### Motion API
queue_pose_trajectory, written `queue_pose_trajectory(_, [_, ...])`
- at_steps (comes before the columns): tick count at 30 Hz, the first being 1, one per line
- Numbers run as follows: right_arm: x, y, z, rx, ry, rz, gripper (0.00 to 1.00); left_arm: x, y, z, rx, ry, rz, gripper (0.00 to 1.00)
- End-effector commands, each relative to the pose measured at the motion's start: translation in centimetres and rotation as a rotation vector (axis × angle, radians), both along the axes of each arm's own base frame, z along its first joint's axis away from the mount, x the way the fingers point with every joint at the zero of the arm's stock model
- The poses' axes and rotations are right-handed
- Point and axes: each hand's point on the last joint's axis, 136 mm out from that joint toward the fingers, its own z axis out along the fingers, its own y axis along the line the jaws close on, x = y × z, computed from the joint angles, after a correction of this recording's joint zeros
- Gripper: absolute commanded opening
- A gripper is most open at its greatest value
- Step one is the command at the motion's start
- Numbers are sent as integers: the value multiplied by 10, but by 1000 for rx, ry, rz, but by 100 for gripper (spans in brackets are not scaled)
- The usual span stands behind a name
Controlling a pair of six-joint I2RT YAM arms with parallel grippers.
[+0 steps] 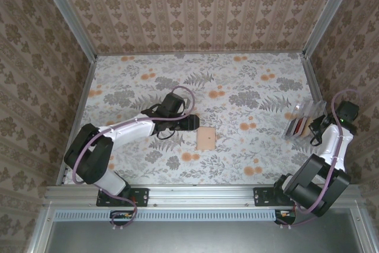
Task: Put the credit cards into the card holder
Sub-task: Move the storage box to the center of the table.
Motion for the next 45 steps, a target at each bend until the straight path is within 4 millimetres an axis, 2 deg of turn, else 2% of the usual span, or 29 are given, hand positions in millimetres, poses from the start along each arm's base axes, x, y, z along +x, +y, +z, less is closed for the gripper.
queue_pose_trajectory(1, [5, 7, -9, 39, -11, 42, 21, 8, -9, 9, -32, -8, -6, 62])
queue_pose_trajectory(14, [13, 13, -14, 46, 6, 80, 22, 9, -11, 9, -36, -6, -9, 62])
queue_pose_trajectory(22, [18, 20, -14, 51, -7, 115, 14, 9, -11, 9, -32, -9, -10, 62])
queue_pose_trajectory(26, [26, 30, -17, 57, -10, 154, 14, 10, -10, 9, -29, -9, -8, 62])
queue_pose_trajectory(41, [80, 90, -16, 33, -22, 435, 13, 12, -5, 10, -22, -19, 7, 61])
queue_pose_trajectory(45, [96, 113, -15, 46, -47, 540, 13, 13, -3, 11, -17, -24, 14, 61])
